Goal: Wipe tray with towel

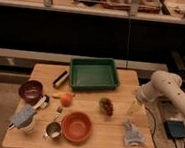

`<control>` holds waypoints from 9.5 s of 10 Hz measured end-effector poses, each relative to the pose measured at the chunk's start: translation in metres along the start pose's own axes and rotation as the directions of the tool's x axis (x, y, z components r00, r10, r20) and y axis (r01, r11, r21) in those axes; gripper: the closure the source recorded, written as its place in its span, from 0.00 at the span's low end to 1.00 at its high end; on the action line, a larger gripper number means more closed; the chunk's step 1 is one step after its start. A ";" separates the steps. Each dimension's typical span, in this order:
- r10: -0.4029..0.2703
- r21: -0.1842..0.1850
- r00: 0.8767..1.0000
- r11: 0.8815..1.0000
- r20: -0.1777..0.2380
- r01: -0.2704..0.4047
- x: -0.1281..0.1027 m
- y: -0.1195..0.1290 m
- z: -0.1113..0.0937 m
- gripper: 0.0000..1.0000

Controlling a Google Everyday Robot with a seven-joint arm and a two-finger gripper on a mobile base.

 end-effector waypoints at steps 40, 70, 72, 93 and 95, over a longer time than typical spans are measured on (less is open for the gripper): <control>0.173 -0.035 0.982 0.984 -0.081 -0.176 0.079 0.127 0.061 0.48; -0.276 0.323 0.915 0.930 0.295 0.177 -0.164 -0.121 -0.057 1.00; -0.339 0.338 0.902 0.910 0.269 0.241 -0.191 -0.123 -0.051 1.00; -0.438 0.106 0.894 0.897 0.096 0.428 -0.256 -0.142 0.101 1.00; -0.425 0.086 0.902 0.904 0.078 0.419 -0.251 -0.148 0.113 1.00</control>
